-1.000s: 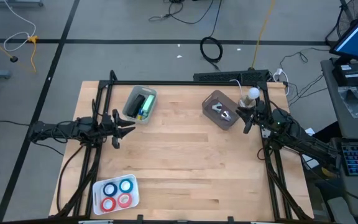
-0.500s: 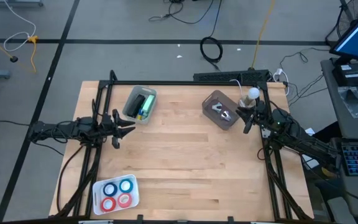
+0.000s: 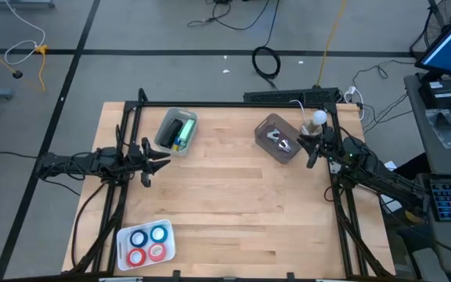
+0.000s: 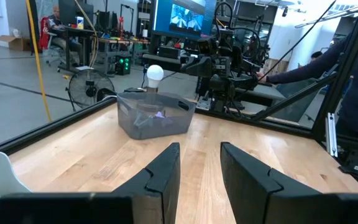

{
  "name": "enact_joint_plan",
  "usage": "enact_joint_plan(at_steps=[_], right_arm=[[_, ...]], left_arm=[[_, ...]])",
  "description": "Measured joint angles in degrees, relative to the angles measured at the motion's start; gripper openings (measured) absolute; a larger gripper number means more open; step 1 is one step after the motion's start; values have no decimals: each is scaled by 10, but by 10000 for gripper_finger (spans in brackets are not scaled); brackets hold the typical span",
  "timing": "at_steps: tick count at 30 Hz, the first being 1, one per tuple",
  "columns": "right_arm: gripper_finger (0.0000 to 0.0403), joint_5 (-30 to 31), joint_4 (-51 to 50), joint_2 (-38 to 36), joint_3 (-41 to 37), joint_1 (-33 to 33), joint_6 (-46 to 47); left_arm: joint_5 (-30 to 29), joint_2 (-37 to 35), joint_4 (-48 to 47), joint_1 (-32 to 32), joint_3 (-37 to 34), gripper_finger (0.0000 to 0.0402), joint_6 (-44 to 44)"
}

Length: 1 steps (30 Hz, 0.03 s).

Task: Pick and place Stapler, Stapler remover, tape
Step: Return to Home Position

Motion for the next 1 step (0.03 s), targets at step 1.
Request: enact_joint_plan(at_steps=[1], right_arm=[[84, 0, 0, 0, 0, 0, 0]], left_arm=[[0, 0, 0, 0, 0, 120, 0]])
